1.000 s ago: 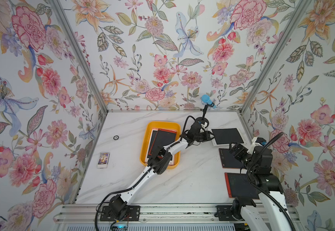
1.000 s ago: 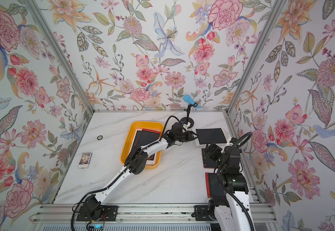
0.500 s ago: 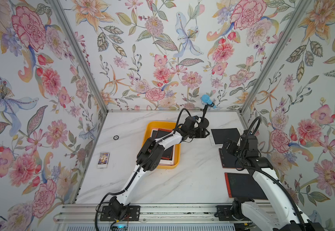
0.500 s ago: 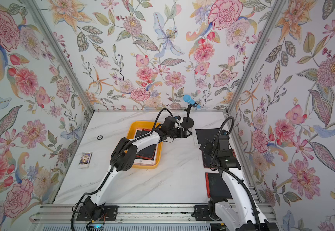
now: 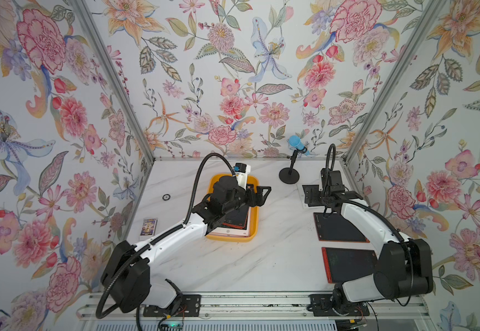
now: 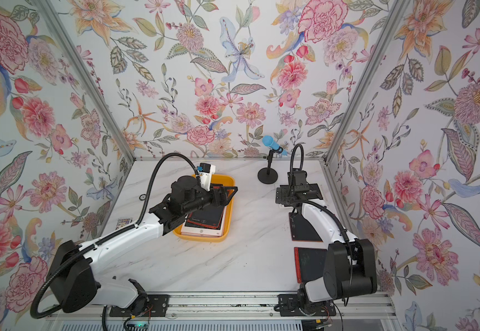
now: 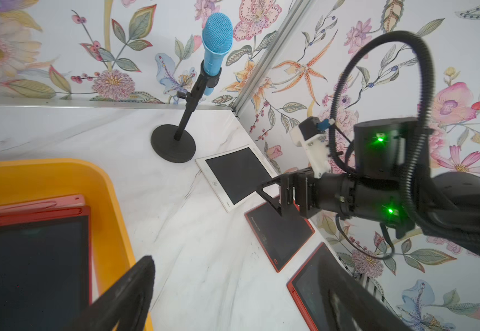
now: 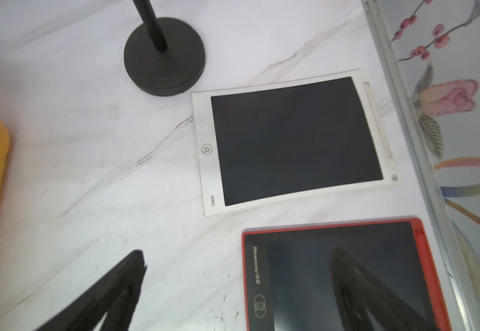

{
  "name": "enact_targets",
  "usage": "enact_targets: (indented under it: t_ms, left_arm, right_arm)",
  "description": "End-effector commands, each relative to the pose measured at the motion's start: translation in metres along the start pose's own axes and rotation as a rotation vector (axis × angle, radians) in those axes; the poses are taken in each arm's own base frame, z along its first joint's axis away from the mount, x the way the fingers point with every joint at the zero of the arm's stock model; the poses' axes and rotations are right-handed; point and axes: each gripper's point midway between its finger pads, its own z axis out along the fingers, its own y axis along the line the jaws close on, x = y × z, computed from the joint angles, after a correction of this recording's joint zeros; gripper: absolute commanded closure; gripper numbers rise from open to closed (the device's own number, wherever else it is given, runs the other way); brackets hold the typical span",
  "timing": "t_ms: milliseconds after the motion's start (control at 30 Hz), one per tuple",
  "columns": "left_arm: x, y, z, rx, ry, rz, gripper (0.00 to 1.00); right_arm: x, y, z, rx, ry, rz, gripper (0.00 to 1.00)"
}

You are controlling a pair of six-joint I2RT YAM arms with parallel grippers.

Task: Take out the writing tablet from the storage box
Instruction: Place the writing tablet at the center of the board.

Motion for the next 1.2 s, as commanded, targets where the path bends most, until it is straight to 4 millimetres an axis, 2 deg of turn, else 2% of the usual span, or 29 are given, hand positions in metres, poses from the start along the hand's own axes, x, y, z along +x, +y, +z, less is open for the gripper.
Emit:
enact_targets:
  t_ms: [0,200,400,667,833,1167]
  left_arm:
    - [0.009,0.016,-0.026,-0.064,-0.046,-0.023,0.09]
    - [0.026,0.030,-0.060,-0.123,-0.062,-0.061,0.09]
    - [0.032,0.042,-0.071,-0.169,-0.085,-0.082,0.07]
    - [0.033,0.044,-0.053,-0.168,-0.069,-0.079,0.06]
    - [0.032,0.043,-0.041,-0.164,-0.061,-0.079,0.06]
    - [0.030,0.038,-0.033,-0.130,-0.066,-0.098,0.06]
  right_arm:
    - [0.005,0.017,0.026,-0.047,0.067,-0.087,0.00]
    - [0.025,0.034,0.075,-0.048,0.173,-0.129,0.00]
    - [0.037,0.023,0.104,0.038,0.228,-0.126,0.00]
    - [0.038,0.003,0.120,0.071,0.258,-0.042,0.01]
    - [0.045,-0.011,0.129,0.058,0.310,0.040,0.03]
    - [0.055,-0.030,0.131,0.061,0.343,0.148,0.04]
